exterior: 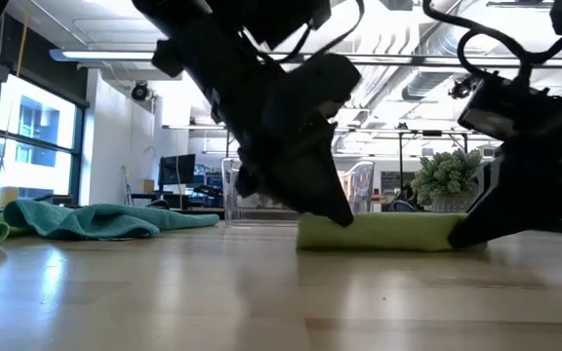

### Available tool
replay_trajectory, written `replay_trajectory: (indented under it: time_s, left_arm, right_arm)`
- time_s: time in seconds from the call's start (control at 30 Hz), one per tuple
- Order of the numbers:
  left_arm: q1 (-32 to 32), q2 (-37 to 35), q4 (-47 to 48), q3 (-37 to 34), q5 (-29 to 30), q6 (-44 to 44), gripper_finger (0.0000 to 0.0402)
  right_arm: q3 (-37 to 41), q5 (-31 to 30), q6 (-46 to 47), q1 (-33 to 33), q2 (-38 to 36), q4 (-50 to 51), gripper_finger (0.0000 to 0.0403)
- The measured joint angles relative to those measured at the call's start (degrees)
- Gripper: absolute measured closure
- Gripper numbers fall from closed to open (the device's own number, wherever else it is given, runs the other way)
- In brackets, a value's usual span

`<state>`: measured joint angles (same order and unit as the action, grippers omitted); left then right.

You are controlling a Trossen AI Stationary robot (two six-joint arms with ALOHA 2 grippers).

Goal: Roll microfiber towels into tight, uniform cylinder then place into a basket
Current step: Roll the light green microfiber cloth

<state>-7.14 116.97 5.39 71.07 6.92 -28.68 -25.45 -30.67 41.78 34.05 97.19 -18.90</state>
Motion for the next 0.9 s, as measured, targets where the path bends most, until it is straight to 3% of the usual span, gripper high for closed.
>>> replay_trajectory:
  time_s: [0.2,0.33,0.57,0.73,0.9]
  left_arm:
    - [-0.08,-4.03,7.72,0.02,-1.06,11.14,0.0291]
    - [-0.99,-6.19,11.27,0.02,1.25,17.38,0.0279]
    - [-4.95,-5.58,9.01,0.15,7.04,32.26,0.0263]
    - [-7.04,-2.86,5.46,0.13,10.45,40.4,0.0261]
    - [-7.37,0.16,2.68,0.13,14.04,41.44,0.0261]
  right_arm:
    - [-0.03,3.86,7.77,-0.07,-0.04,-1.04,0.0392]
    - [-0.05,6.71,14.15,-0.08,-0.04,-2.31,0.0398]
    - [0.06,16.98,20.3,-1.89,-0.11,-6.09,0.0398]
    - [0.08,20.13,20.3,-3.45,-0.41,-6.47,0.0398]
    - [0.08,20.71,20.37,-4.01,-0.59,-6.4,0.0398]
